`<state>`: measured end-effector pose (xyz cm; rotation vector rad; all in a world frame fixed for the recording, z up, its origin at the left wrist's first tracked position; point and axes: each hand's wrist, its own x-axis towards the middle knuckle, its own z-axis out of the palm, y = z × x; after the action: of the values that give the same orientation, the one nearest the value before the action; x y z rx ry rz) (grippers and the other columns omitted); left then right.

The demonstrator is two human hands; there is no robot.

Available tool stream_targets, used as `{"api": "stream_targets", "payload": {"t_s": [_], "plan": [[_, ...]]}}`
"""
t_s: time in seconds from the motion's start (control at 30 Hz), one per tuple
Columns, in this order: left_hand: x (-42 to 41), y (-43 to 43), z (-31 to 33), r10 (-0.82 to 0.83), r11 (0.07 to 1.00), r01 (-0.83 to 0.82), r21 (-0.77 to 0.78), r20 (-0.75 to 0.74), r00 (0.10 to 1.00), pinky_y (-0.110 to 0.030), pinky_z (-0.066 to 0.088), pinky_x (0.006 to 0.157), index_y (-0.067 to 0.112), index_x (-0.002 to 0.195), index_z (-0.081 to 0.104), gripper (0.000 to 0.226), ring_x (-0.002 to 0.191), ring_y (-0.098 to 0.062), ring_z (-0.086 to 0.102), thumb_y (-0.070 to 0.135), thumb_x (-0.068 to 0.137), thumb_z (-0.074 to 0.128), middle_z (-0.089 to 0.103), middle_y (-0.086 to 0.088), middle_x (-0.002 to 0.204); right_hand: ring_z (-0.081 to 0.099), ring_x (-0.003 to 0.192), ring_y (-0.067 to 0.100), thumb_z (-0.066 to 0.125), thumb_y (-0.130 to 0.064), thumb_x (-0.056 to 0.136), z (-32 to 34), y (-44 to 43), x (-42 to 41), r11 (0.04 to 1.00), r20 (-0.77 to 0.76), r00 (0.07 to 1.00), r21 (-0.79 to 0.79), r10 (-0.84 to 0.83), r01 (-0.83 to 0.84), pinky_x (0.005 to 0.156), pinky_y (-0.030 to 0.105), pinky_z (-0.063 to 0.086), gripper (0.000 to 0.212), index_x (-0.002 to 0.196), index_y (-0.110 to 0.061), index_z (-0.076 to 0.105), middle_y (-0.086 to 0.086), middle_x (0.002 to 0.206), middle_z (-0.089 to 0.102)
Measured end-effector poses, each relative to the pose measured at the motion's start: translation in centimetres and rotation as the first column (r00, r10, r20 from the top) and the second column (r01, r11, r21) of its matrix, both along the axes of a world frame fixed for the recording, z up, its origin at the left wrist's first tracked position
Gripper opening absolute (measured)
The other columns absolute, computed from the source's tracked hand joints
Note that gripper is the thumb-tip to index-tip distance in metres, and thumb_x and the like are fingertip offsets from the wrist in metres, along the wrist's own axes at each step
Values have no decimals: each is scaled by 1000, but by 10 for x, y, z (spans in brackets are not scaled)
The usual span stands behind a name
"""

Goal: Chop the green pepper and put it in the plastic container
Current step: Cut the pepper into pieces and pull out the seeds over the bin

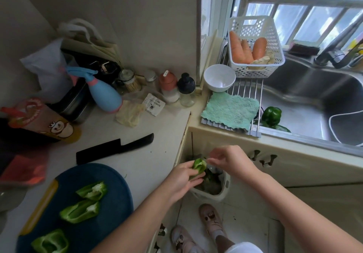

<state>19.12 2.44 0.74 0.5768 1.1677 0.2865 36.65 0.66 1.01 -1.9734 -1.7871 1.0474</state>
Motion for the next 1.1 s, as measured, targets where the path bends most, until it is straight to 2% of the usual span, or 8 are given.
{"api": "stream_targets", "payload": {"t_s": [0.17, 0.37, 0.53, 0.73, 0.8, 0.9, 0.97, 1.1], "plan": [[1, -4, 10, -97, 992, 96, 87, 7, 995, -34, 41, 104, 5, 135, 44, 43, 111, -17, 57, -8, 95, 37, 62, -3, 113, 61, 74, 3, 76, -31, 78, 4, -16, -6, 991, 7, 998, 120, 65, -65, 70, 22, 53, 30, 105, -23, 67, -13, 91, 62], [4, -7, 18, -154, 976, 152, 155, 1, 988, -36, 40, 106, 7, 135, 45, 43, 117, -18, 57, -7, 95, 38, 61, -7, 122, 59, 71, 14, 73, -23, 79, 6, -19, -9, 978, 78, 997, 208, -28, 11, 66, 31, 51, 15, 91, -16, 66, -6, 79, 63], [15, -13, 29, -202, 928, 227, 296, -112, 973, -28, 42, 104, 13, 138, 43, 46, 118, -10, 54, -4, 95, 40, 59, -1, 127, 64, 70, 23, 62, -24, 83, 8, -17, -17, 980, 149, 977, 148, -155, 133, 66, 36, 53, 17, 81, -8, 69, 6, 73, 69], [18, -14, 37, -196, 893, 246, 377, -167, 966, -33, 41, 107, 18, 138, 44, 48, 117, -9, 55, -1, 94, 44, 59, 5, 126, 37, 48, 21, 66, -16, 80, 19, -14, -19, 961, 220, 970, 275, -98, 35, 49, 26, 28, 31, 56, -17, 47, 0, 53, 42], [16, -15, 37, -190, 881, 255, 398, -196, 962, -35, 42, 105, 26, 132, 51, 47, 114, -8, 57, 1, 92, 48, 63, 8, 120, 38, 50, 21, 67, -17, 82, 19, -13, -18, 961, 223, 972, 277, -70, 5, 50, 26, 29, 28, 58, -14, 53, 0, 56, 43], [17, -16, 39, -181, 869, 262, 419, -223, 958, -34, 45, 103, 43, 104, 60, 43, 111, -6, 59, 2, 91, 52, 66, 12, 111, 45, 63, 22, 59, -24, 88, 21, -12, -19, 978, 242, 970, 206, -17, -35, 59, 30, 31, 21, 75, -7, 63, 3, 68, 49], [17, -16, 40, -175, 872, 254, 418, -219, 960, -32, 47, 100, 40, 100, 62, 39, 109, -7, 61, 3, 91, 53, 68, 10, 109, 45, 66, 21, 56, -26, 89, 24, -11, -19, 981, 280, 960, 182, 8, -61, 61, 29, 30, 22, 80, -8, 64, 2, 72, 50], [15, -14, 41, -152, 901, 205, 381, -165, 974, -29, 49, 97, 11, 120, 62, 31, 107, -10, 63, 4, 93, 51, 68, -1, 113, 46, 67, 20, 56, -28, 88, 25, -10, -20, 986, 296, 955, 149, 33, -80, 61, 29, 30, 22, 84, -8, 67, 4, 74, 55]]}}
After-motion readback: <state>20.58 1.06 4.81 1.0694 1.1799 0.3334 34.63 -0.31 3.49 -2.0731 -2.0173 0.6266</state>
